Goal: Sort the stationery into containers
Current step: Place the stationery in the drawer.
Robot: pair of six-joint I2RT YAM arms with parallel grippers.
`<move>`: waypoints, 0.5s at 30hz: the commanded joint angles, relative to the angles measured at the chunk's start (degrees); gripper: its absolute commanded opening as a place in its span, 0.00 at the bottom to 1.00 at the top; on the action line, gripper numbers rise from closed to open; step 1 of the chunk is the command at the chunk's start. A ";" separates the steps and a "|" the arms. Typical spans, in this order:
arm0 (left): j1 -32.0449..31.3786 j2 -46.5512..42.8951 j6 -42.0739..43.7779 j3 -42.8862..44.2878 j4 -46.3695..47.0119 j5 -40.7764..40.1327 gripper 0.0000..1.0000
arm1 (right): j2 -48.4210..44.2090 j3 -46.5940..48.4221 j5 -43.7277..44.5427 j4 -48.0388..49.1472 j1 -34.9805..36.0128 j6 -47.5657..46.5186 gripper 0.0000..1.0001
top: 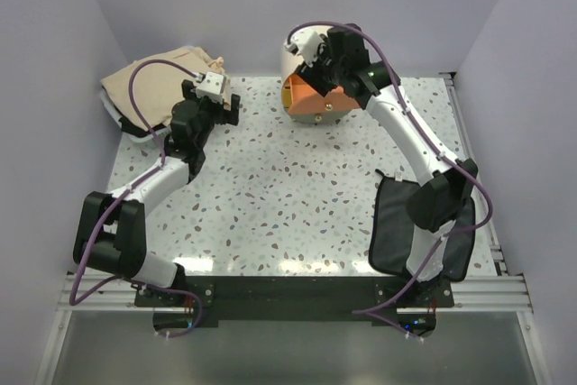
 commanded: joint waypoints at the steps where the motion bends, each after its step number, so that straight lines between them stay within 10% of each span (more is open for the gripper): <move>1: 0.53 -1.48 -0.27 0.65 2.51 0.18 1.00 | -7.93 -0.01 -1.95 4.45 -0.41 2.58 0.60; 7: 0.53 -0.34 -1.15 0.65 3.39 0.36 1.00 | -12.43 -8.63 -11.79 -7.84 -0.41 -0.67 0.00; 15: 0.53 0.28 -1.41 1.17 3.22 0.36 1.00 | -6.89 -7.85 -14.00 -11.82 -0.41 -0.59 0.00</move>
